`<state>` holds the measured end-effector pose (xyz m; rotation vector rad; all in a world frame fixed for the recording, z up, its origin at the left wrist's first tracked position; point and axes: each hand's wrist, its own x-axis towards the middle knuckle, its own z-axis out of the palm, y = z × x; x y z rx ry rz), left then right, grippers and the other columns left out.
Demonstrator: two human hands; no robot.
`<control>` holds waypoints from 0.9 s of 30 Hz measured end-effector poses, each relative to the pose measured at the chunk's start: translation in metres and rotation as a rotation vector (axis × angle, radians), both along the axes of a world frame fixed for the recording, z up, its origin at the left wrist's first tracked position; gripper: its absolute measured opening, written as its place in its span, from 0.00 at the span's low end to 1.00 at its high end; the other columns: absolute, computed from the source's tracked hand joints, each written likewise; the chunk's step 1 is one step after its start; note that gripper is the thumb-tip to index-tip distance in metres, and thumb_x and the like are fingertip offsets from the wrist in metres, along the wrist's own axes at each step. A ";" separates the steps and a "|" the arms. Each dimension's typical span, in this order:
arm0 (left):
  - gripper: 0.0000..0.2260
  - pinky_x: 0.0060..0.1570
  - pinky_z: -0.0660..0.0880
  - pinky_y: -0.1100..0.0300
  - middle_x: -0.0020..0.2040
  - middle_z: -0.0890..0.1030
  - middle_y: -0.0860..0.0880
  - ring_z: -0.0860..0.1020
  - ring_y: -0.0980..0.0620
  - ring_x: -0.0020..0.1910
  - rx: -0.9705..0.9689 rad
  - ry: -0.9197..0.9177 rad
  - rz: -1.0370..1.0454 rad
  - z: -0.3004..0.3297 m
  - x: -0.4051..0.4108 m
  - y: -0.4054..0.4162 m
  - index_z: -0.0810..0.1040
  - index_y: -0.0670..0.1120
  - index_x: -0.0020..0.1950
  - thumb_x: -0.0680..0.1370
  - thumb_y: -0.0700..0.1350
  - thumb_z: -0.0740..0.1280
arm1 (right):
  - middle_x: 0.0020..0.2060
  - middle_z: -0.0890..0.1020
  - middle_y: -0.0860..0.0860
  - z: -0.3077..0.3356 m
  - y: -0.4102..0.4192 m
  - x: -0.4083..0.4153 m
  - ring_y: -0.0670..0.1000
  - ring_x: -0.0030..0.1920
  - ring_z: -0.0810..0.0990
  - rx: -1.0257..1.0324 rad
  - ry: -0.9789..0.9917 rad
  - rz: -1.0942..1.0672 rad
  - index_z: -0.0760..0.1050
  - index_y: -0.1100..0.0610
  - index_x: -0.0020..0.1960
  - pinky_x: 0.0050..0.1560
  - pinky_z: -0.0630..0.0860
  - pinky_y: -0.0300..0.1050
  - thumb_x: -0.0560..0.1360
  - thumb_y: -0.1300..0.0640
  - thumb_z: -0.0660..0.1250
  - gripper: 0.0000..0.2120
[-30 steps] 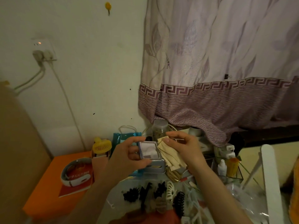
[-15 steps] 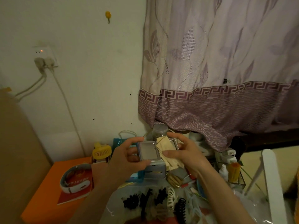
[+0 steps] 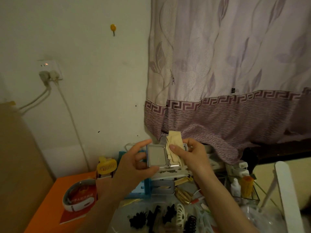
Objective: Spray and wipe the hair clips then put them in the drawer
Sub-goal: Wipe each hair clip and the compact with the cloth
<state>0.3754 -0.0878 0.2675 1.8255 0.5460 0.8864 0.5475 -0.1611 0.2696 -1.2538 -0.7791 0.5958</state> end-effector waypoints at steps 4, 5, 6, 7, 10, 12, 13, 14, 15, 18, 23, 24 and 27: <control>0.33 0.41 0.81 0.59 0.47 0.85 0.54 0.84 0.51 0.45 0.055 -0.030 0.011 0.027 0.003 0.006 0.69 0.52 0.67 0.67 0.31 0.75 | 0.41 0.86 0.55 0.024 0.009 0.005 0.53 0.40 0.85 0.047 -0.028 0.002 0.79 0.56 0.43 0.42 0.82 0.48 0.69 0.62 0.75 0.06; 0.33 0.41 0.81 0.61 0.48 0.85 0.54 0.84 0.52 0.46 0.054 -0.048 0.012 0.034 0.003 0.007 0.69 0.53 0.66 0.67 0.31 0.75 | 0.40 0.86 0.54 0.031 0.011 0.006 0.51 0.39 0.85 0.062 -0.028 0.004 0.79 0.56 0.43 0.41 0.82 0.47 0.69 0.62 0.75 0.06; 0.33 0.41 0.81 0.61 0.48 0.85 0.53 0.84 0.52 0.46 0.054 -0.060 0.009 0.040 0.005 0.008 0.69 0.53 0.66 0.67 0.31 0.75 | 0.39 0.86 0.53 0.037 0.012 0.007 0.50 0.38 0.85 0.078 -0.024 0.007 0.79 0.56 0.44 0.40 0.82 0.46 0.69 0.62 0.76 0.07; 0.33 0.41 0.81 0.62 0.48 0.85 0.53 0.84 0.52 0.46 0.059 -0.068 0.006 0.045 0.005 0.008 0.69 0.54 0.66 0.67 0.31 0.75 | 0.38 0.86 0.52 0.043 0.013 0.008 0.50 0.37 0.85 0.092 -0.021 0.011 0.79 0.56 0.44 0.39 0.82 0.45 0.69 0.62 0.76 0.07; 0.30 0.38 0.80 0.64 0.44 0.85 0.56 0.84 0.53 0.44 0.087 -0.087 0.002 0.058 0.007 0.009 0.71 0.55 0.61 0.67 0.31 0.75 | 0.36 0.86 0.52 0.057 0.013 0.010 0.49 0.36 0.85 0.130 -0.012 0.049 0.79 0.57 0.45 0.35 0.81 0.43 0.69 0.63 0.75 0.07; 0.29 0.37 0.80 0.64 0.45 0.85 0.56 0.85 0.52 0.42 0.087 -0.114 0.002 0.066 0.006 0.008 0.73 0.55 0.59 0.66 0.31 0.75 | 0.34 0.85 0.51 0.065 0.012 0.010 0.47 0.33 0.84 0.164 0.014 0.094 0.79 0.57 0.45 0.31 0.79 0.39 0.70 0.64 0.74 0.07; 0.28 0.37 0.80 0.63 0.45 0.85 0.55 0.85 0.51 0.42 0.088 -0.130 0.001 0.069 0.005 0.007 0.73 0.54 0.59 0.65 0.33 0.76 | 0.34 0.85 0.51 0.068 0.012 0.010 0.47 0.33 0.84 0.178 0.021 0.113 0.79 0.57 0.45 0.31 0.79 0.39 0.70 0.64 0.73 0.06; 0.28 0.37 0.80 0.62 0.45 0.85 0.54 0.85 0.51 0.42 0.091 -0.145 -0.001 0.072 0.004 0.006 0.73 0.54 0.58 0.64 0.35 0.76 | 0.35 0.85 0.52 0.071 0.011 0.011 0.48 0.34 0.84 0.186 0.020 0.128 0.79 0.58 0.46 0.33 0.80 0.40 0.71 0.64 0.73 0.06; 0.28 0.36 0.80 0.62 0.46 0.86 0.53 0.85 0.50 0.42 0.093 -0.158 -0.005 0.075 0.004 0.005 0.73 0.54 0.58 0.63 0.37 0.76 | 0.36 0.85 0.53 0.074 0.011 0.011 0.48 0.35 0.84 0.191 0.013 0.139 0.79 0.58 0.47 0.35 0.81 0.41 0.72 0.64 0.72 0.05; 0.27 0.36 0.80 0.62 0.46 0.86 0.53 0.85 0.49 0.42 0.096 -0.179 -0.010 0.080 0.003 0.004 0.74 0.53 0.57 0.63 0.36 0.76 | 0.38 0.85 0.54 0.081 0.007 0.013 0.48 0.36 0.84 0.198 0.000 0.149 0.77 0.60 0.50 0.37 0.81 0.41 0.74 0.64 0.70 0.06; 0.28 0.37 0.80 0.61 0.47 0.86 0.51 0.85 0.49 0.44 0.084 -0.204 -0.025 0.085 0.002 0.000 0.74 0.54 0.57 0.60 0.39 0.76 | 0.31 0.84 0.49 0.088 -0.002 0.016 0.46 0.31 0.83 0.227 0.023 0.137 0.77 0.60 0.49 0.30 0.78 0.37 0.73 0.65 0.70 0.05; 0.28 0.37 0.80 0.61 0.47 0.86 0.51 0.85 0.48 0.44 0.080 -0.212 -0.029 0.085 0.002 -0.001 0.75 0.54 0.57 0.60 0.39 0.76 | 0.30 0.84 0.49 0.089 -0.004 0.017 0.46 0.30 0.83 0.238 0.038 0.138 0.77 0.61 0.49 0.30 0.77 0.37 0.73 0.66 0.70 0.06; 0.28 0.37 0.80 0.61 0.47 0.86 0.50 0.85 0.48 0.44 0.076 -0.233 -0.041 0.086 0.001 -0.002 0.75 0.55 0.57 0.60 0.38 0.76 | 0.31 0.84 0.50 0.091 -0.008 0.018 0.46 0.31 0.83 0.240 0.052 0.161 0.77 0.62 0.50 0.30 0.77 0.36 0.73 0.66 0.70 0.06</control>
